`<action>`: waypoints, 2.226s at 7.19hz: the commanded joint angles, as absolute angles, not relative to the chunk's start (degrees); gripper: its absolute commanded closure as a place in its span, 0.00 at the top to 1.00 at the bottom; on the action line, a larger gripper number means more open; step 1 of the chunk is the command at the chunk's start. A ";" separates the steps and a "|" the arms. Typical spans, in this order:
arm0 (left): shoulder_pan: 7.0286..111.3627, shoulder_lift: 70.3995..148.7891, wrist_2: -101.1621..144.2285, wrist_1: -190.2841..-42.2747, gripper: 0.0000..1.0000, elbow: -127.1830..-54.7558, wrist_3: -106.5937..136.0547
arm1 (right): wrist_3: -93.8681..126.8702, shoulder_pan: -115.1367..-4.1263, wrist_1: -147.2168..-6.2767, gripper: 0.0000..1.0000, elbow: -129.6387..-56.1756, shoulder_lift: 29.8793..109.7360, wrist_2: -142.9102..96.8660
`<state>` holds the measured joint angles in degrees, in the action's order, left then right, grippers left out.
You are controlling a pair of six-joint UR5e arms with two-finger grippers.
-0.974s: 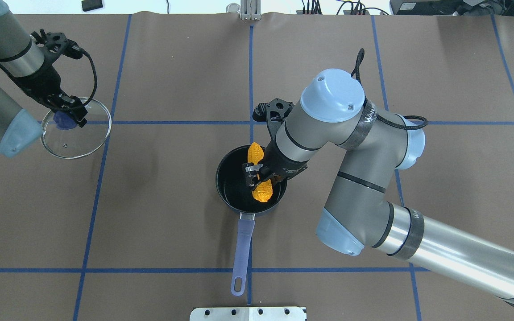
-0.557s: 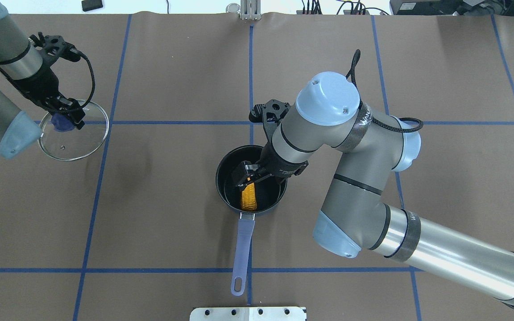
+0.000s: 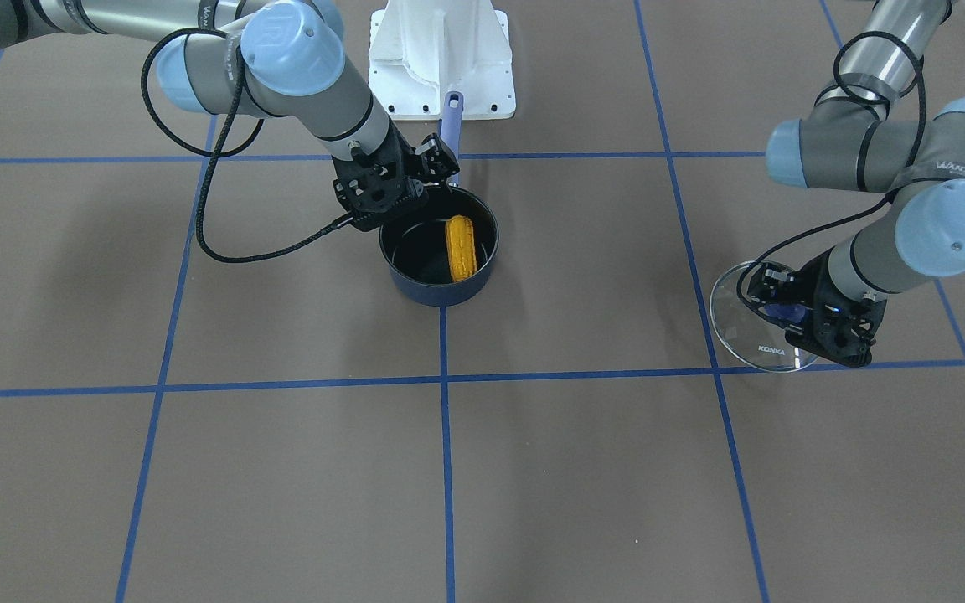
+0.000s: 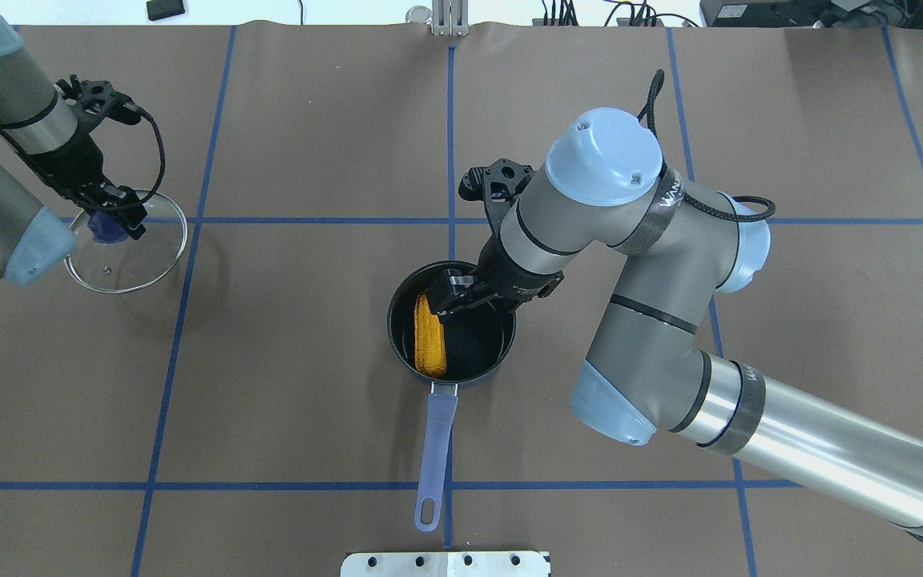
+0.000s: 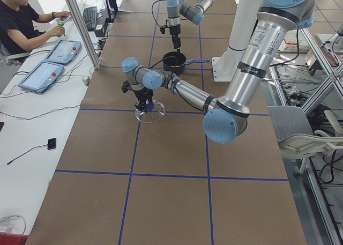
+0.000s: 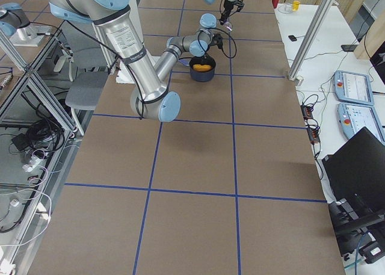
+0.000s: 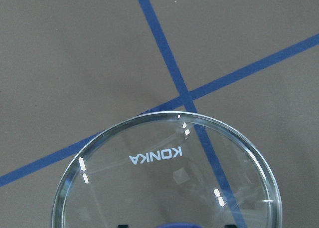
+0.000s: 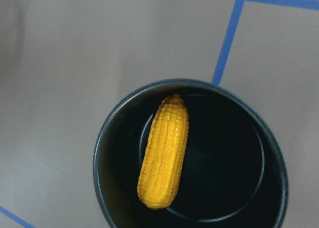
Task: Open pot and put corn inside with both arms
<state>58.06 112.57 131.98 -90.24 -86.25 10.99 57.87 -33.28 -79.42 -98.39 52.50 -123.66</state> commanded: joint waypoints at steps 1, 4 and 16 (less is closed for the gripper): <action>58.01 111.72 132.01 -92.72 0.58 -84.11 10.90 | 57.83 -33.49 -79.45 1.00 -98.26 52.82 -123.66; 58.01 111.53 132.01 -92.81 0.72 -83.94 11.07 | 57.30 -33.40 -79.45 1.00 -98.00 53.09 -123.57; 83.32 92.04 131.83 -96.07 0.99 -95.52 -1.05 | 57.22 -41.84 -79.45 1.00 -100.90 57.82 -115.16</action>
